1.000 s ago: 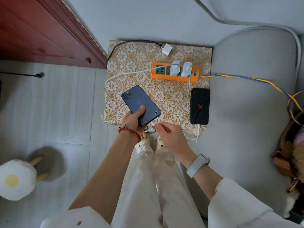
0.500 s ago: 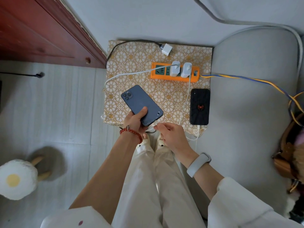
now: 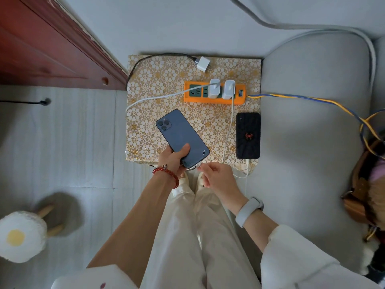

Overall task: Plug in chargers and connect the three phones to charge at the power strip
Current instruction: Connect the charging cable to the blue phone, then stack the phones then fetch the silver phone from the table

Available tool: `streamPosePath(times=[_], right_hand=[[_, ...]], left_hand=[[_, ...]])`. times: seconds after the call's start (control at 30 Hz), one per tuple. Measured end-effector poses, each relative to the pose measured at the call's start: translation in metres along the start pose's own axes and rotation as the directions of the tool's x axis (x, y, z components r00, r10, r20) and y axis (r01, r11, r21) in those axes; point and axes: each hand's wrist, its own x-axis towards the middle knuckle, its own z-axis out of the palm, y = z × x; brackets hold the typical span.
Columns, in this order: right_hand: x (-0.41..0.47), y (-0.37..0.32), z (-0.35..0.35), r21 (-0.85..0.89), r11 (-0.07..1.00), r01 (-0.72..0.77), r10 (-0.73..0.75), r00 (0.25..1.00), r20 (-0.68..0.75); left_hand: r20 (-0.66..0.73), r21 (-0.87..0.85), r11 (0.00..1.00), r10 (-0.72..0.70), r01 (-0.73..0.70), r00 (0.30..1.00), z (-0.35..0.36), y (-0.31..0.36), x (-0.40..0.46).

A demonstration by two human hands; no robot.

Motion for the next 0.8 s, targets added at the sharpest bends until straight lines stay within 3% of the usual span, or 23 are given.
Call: streamPosePath(times=[0.1,0.2,0.33,0.43,0.63,0.8], right_hand=[[0.014,0.005,-0.025,-0.212,0.977,-0.013,0.017,1.000,0.018],[0.036,0.016,-0.054,-0.314,0.943,-0.108,0.041,0.976,-0.214],[0.066,0.014,-0.062,-0.204,0.978,-0.040,0.031,0.998,-0.049],[0.079,0.015,-0.066,-0.319,0.948,-0.019,0.014,1.000,-0.018],[0.074,0.031,-0.097,-0.355,0.934,-0.038,-0.024,0.985,-0.169],[0.077,0.028,-0.106,-0.404,0.915,0.003,-0.086,0.979,-0.187]], left_hand=[[0.019,0.168,0.985,-0.028,0.025,0.999,-0.002,-0.006,0.009],[0.006,0.490,0.871,-0.026,0.020,1.000,-0.006,-0.019,0.025],[0.060,0.696,0.717,0.003,-0.044,0.998,0.006,-0.033,0.048],[0.070,0.754,0.652,0.048,-0.085,0.996,0.023,-0.039,0.060],[0.116,0.795,0.585,0.113,-0.160,0.987,0.059,-0.045,0.074],[0.084,0.907,0.391,0.190,-0.154,0.978,0.084,-0.049,0.077]])
